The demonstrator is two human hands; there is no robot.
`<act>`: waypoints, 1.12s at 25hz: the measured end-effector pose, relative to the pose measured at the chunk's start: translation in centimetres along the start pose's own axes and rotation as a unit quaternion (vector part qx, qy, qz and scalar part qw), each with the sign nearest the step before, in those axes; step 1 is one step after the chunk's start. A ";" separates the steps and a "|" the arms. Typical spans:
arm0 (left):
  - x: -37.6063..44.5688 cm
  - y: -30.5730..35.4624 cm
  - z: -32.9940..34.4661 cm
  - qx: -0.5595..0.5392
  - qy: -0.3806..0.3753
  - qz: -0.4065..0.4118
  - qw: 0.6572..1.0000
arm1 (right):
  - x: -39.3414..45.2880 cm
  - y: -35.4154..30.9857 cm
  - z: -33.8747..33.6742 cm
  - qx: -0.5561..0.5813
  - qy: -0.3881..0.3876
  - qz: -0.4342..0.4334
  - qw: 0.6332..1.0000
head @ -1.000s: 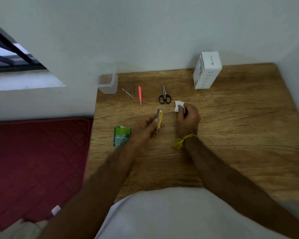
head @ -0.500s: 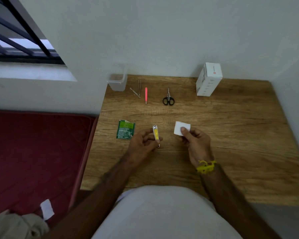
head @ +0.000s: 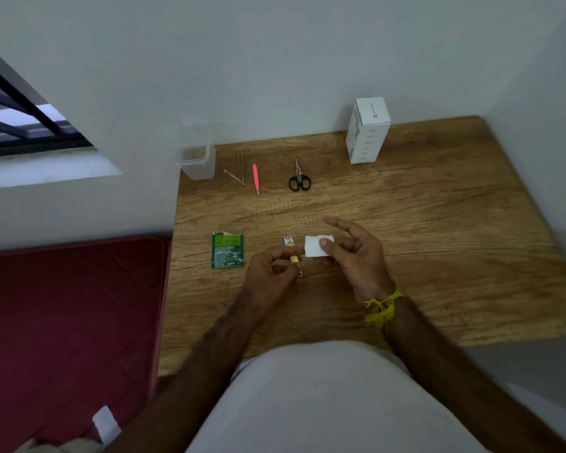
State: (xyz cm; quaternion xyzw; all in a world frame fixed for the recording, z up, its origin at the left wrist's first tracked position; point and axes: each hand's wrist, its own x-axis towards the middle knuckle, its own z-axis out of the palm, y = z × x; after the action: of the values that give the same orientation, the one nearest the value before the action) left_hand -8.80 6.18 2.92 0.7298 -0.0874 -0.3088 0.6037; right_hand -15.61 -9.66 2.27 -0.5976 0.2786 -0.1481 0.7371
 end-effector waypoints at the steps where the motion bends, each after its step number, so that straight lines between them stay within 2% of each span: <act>1: 0.1 0.0 -0.1 -0.003 0.001 -0.001 1.000 | 0.0 -0.1 0.2 -0.011 -0.008 -0.013 1.000; 4: 0.4 0.1 -0.3 -0.027 -0.007 0.011 1.000 | 0.1 -0.2 0.3 -0.056 -0.021 -0.033 0.998; 8: 0.8 0.2 -0.3 -0.043 0.029 0.002 0.999 | 0.1 -0.3 0.1 -0.141 -0.063 -0.044 0.987; 12: 0.9 0.0 -0.4 -0.042 0.038 0.012 0.998 | 0.3 0.1 0.6 -0.229 -0.059 -0.048 0.970; 16: 1.2 -0.4 -0.8 -0.036 0.044 0.016 0.998 | 0.6 0.2 0.7 -0.220 -0.054 -0.029 0.974; 18: 1.4 -0.5 -1.1 -0.024 0.051 0.014 0.998 | 0.7 0.3 0.5 -0.200 -0.029 -0.014 0.979; 22: 1.3 -1.0 -1.1 -0.039 0.007 -0.004 0.999 | 1.7 0.4 0.7 -0.158 0.080 0.004 0.984; 25: 1.0 -2.0 -0.2 -0.100 0.006 -0.065 0.993 | 2.2 1.4 1.6 -0.206 0.105 -0.072 0.970; 28: 1.1 -2.7 0.1 -0.111 0.013 -0.070 0.991 | 2.0 3.7 1.9 -0.316 0.040 -0.234 0.919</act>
State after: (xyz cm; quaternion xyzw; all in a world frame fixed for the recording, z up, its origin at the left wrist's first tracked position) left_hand -8.62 6.17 0.03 0.6665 0.0063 -0.3485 0.6590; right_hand -13.34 -8.36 -1.54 -0.8410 0.1926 -0.2447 0.4424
